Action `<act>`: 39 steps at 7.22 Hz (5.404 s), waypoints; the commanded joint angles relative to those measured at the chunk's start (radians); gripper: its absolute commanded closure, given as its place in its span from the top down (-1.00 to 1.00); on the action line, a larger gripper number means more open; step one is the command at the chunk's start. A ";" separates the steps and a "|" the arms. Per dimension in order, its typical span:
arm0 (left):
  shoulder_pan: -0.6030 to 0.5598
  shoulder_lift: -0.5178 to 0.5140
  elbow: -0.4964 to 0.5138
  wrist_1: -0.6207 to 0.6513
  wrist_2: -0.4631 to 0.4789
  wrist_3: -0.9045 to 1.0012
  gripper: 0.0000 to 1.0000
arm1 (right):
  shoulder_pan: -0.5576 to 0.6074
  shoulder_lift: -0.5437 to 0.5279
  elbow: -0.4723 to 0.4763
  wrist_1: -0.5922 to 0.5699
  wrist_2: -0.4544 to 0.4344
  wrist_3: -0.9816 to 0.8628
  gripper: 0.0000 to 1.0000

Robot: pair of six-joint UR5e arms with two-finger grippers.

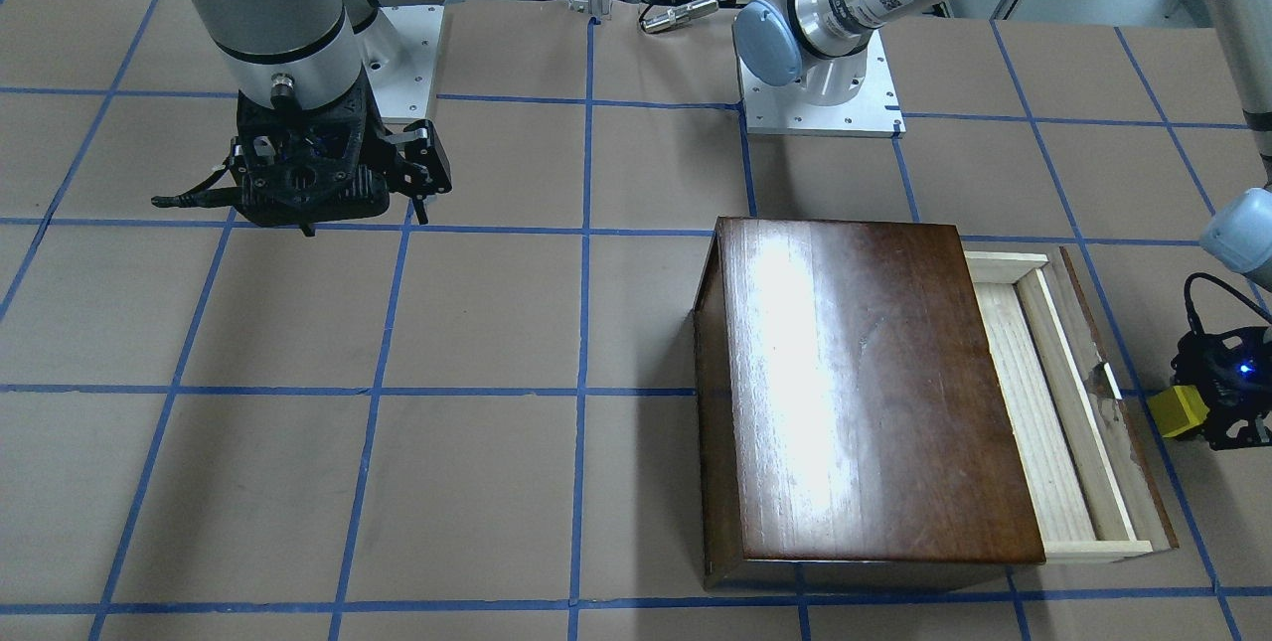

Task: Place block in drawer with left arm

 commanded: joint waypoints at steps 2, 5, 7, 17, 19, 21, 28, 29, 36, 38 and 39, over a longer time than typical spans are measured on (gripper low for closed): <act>0.000 0.009 0.002 0.000 0.000 0.000 -1.00 | 0.000 0.000 0.000 0.000 0.000 0.000 1.00; -0.005 0.148 0.015 -0.157 0.002 -0.015 -1.00 | 0.000 0.000 0.000 0.000 0.000 0.000 1.00; -0.009 0.292 0.015 -0.329 -0.004 -0.018 -1.00 | 0.000 0.000 0.000 0.000 0.002 0.000 1.00; -0.373 0.321 -0.092 -0.255 -0.063 -0.414 -1.00 | 0.000 0.000 0.000 0.000 0.000 0.000 1.00; -0.371 0.345 -0.094 -0.250 -0.053 -0.417 1.00 | 0.000 0.000 0.000 0.000 0.000 -0.001 1.00; -0.380 0.426 -0.036 -0.385 -0.061 -0.504 1.00 | 0.000 0.000 0.000 0.000 0.000 0.000 1.00; -0.463 0.629 0.063 -0.788 -0.052 -1.488 1.00 | 0.000 0.000 0.000 0.000 0.002 0.000 1.00; -0.544 0.632 0.058 -0.741 -0.049 -1.617 1.00 | 0.000 0.000 0.000 0.000 0.000 0.000 1.00; -0.815 0.572 0.044 -0.575 0.060 -2.339 1.00 | 0.000 0.000 0.000 0.000 0.000 -0.001 1.00; -0.818 0.575 0.043 -0.575 0.057 -2.335 1.00 | 0.000 0.000 0.000 0.000 0.002 0.000 1.00; -0.815 0.580 0.043 -0.575 0.057 -2.333 1.00 | 0.000 0.000 0.000 0.000 0.000 0.000 1.00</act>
